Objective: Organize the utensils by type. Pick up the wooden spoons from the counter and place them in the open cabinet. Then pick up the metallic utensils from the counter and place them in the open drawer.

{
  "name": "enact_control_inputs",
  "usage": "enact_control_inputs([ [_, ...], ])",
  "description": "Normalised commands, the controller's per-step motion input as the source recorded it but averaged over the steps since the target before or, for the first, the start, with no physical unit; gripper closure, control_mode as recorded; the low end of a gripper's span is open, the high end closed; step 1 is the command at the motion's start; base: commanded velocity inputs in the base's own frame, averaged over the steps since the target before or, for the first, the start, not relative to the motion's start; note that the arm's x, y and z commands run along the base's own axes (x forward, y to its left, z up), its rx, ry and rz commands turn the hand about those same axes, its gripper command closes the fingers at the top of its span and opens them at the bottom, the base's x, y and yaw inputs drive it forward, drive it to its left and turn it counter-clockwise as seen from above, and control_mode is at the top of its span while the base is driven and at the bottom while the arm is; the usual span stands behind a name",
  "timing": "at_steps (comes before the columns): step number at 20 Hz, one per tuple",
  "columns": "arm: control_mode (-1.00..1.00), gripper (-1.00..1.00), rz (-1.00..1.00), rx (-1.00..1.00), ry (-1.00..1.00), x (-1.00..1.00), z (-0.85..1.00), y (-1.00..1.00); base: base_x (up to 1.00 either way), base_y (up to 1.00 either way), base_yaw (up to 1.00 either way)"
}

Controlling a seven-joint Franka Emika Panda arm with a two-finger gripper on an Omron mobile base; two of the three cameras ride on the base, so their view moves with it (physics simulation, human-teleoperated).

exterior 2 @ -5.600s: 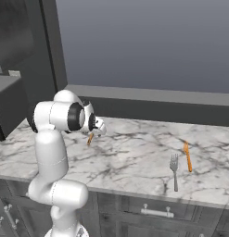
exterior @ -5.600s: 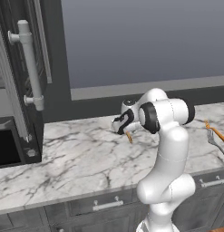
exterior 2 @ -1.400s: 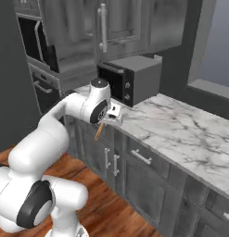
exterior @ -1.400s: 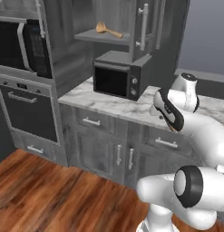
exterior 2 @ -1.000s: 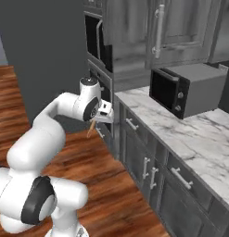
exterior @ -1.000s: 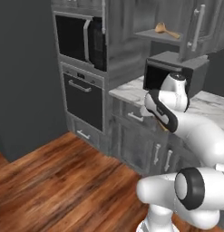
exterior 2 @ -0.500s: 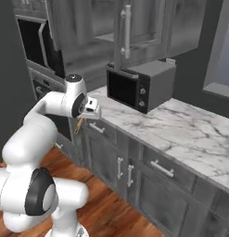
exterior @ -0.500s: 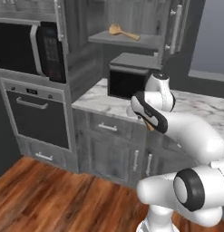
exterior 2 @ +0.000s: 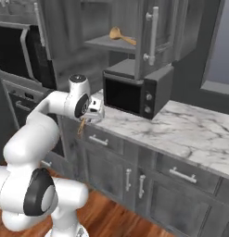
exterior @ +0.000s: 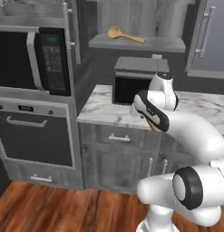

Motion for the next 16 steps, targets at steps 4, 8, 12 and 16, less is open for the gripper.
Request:
enact_control_inputs([
  [4, 1.00, 1.00, 0.00, 0.00, 0.00, 0.00, 0.00, 0.00, 0.60, 0.52, -0.73],
  [8, 1.00, 1.00, 0.00, 0.00, 0.00, 0.00, 0.00, 0.00, 0.62, 0.60, -0.59],
  [12, 1.00, 1.00, 0.00, 0.00, 0.00, 0.00, 0.00, 0.00, 0.56, 0.57, -0.27],
  [16, 1.00, 1.00, 0.00, 0.00, 0.00, 0.00, 0.00, 0.00, 0.52, 0.38, -0.22],
])
